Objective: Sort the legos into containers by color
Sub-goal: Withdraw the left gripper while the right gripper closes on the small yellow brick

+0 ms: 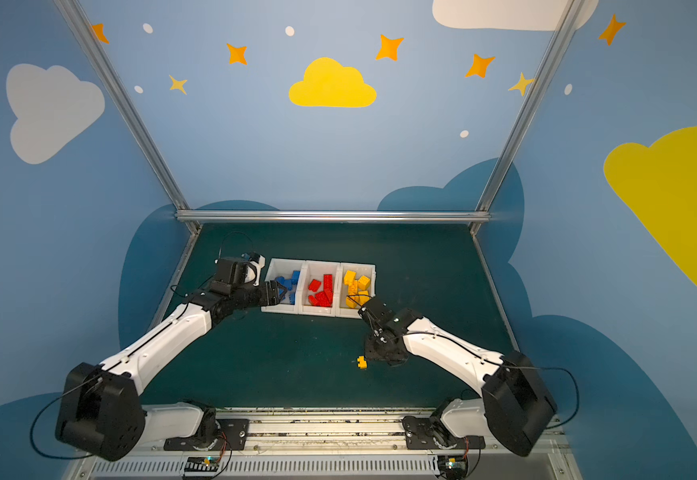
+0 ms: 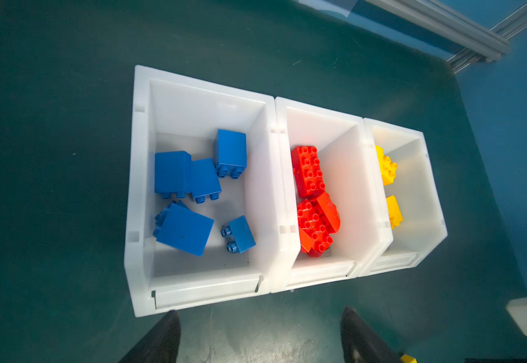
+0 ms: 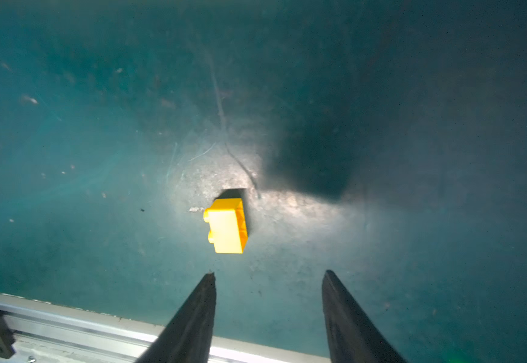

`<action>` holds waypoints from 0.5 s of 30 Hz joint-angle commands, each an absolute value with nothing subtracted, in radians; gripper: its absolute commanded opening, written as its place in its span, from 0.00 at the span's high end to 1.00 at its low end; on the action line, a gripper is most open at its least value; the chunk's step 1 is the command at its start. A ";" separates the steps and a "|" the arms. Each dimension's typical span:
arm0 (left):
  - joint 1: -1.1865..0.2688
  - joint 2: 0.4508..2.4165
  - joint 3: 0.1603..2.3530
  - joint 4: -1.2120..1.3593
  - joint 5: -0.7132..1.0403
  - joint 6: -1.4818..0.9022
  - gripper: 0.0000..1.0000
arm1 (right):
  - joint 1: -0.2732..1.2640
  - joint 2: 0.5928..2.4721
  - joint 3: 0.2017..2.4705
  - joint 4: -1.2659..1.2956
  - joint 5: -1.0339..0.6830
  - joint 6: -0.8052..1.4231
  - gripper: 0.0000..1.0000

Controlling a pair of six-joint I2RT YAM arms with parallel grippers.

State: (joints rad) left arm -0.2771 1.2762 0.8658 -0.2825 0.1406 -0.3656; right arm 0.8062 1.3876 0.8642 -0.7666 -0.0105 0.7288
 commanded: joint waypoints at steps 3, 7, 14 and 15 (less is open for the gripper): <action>-0.280 1.164 0.762 -0.283 0.142 -0.418 0.20 | 0.870 1.513 0.959 -0.799 -0.016 0.726 0.46; -0.286 1.085 0.688 -0.269 0.138 -0.466 0.20 | 0.879 1.576 0.973 -0.799 -0.010 0.725 0.46; -0.312 1.017 0.606 -0.241 0.127 -0.512 0.20 | 0.895 1.642 0.965 -0.777 -0.024 0.731 0.52; -0.315 1.014 0.604 -0.243 0.123 -0.512 0.20 | 0.899 1.647 0.965 -0.772 -0.024 0.732 0.52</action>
State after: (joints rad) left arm -0.3061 1.0328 0.6094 -0.2619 0.1345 -0.4877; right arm 0.8860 1.6291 0.9539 -0.7662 -0.0204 0.7265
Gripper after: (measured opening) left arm 0.803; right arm 0.478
